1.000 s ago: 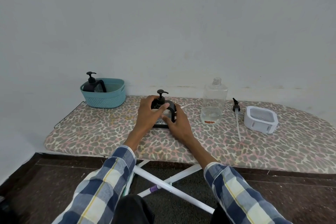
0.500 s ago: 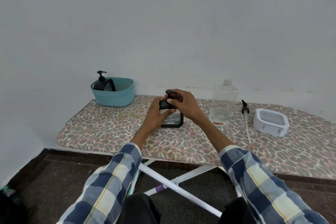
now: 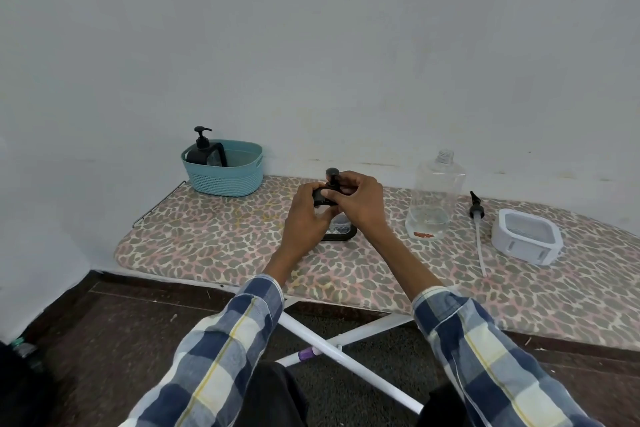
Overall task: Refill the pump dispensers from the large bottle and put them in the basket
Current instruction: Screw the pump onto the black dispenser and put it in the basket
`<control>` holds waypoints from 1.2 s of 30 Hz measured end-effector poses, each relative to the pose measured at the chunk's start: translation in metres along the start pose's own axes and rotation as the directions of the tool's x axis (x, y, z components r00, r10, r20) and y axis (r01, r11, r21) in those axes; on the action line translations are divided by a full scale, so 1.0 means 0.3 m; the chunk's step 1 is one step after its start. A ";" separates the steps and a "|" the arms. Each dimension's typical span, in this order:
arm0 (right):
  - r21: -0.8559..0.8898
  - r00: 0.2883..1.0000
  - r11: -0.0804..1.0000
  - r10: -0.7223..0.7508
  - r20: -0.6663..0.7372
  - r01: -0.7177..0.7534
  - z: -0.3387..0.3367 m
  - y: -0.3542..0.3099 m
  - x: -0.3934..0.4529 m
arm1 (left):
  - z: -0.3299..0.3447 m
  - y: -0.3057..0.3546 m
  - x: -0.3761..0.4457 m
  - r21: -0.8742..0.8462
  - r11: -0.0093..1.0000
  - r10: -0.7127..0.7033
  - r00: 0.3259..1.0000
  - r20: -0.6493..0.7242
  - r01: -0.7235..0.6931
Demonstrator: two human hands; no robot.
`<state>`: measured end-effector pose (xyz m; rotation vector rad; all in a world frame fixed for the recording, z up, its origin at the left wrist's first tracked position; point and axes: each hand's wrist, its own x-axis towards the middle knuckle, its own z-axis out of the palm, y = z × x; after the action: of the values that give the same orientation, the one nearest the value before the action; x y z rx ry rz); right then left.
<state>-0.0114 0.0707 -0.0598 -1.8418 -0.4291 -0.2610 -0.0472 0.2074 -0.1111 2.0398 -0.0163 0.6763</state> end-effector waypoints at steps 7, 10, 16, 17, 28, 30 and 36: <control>0.010 0.973 0.996 -0.086 0.214 0.085 -0.079 0.009 0.016 | -0.002 0.003 0.002 -0.062 0.998 -0.024 1.000 0.007 0.025; -0.031 0.984 0.996 -0.083 0.160 0.089 -0.061 0.009 0.011 | 0.009 0.007 -0.006 -0.054 0.998 -0.013 1.000 -0.023 0.012; -0.059 0.999 0.998 -0.033 0.031 0.035 -0.007 -0.001 -0.004 | 0.010 0.006 -0.020 0.034 0.999 0.012 0.999 -0.042 -0.011; -0.069 0.999 0.997 -0.031 0.009 0.032 -0.003 -0.003 -0.009 | 0.012 0.004 -0.022 0.061 0.998 0.021 0.999 -0.043 -0.018; -0.091 0.995 0.996 -0.030 -0.098 0.021 0.021 -0.018 -0.047 | 0.041 0.044 -0.062 0.319 0.947 0.011 0.986 -0.168 0.043; -0.098 0.994 0.995 -0.026 -0.103 0.016 0.027 -0.019 -0.051 | 0.046 0.059 -0.071 0.376 0.924 0.004 0.981 -0.195 0.071; -0.101 0.994 0.995 -0.013 -0.112 0.001 0.027 -0.026 -0.066 | 0.039 0.104 -0.086 0.400 0.904 -0.045 0.965 -0.259 0.150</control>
<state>-0.0329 0.0774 -0.0633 -1.9137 -0.3491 -0.3960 -0.0722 0.1743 -0.1030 2.3273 0.4069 0.9247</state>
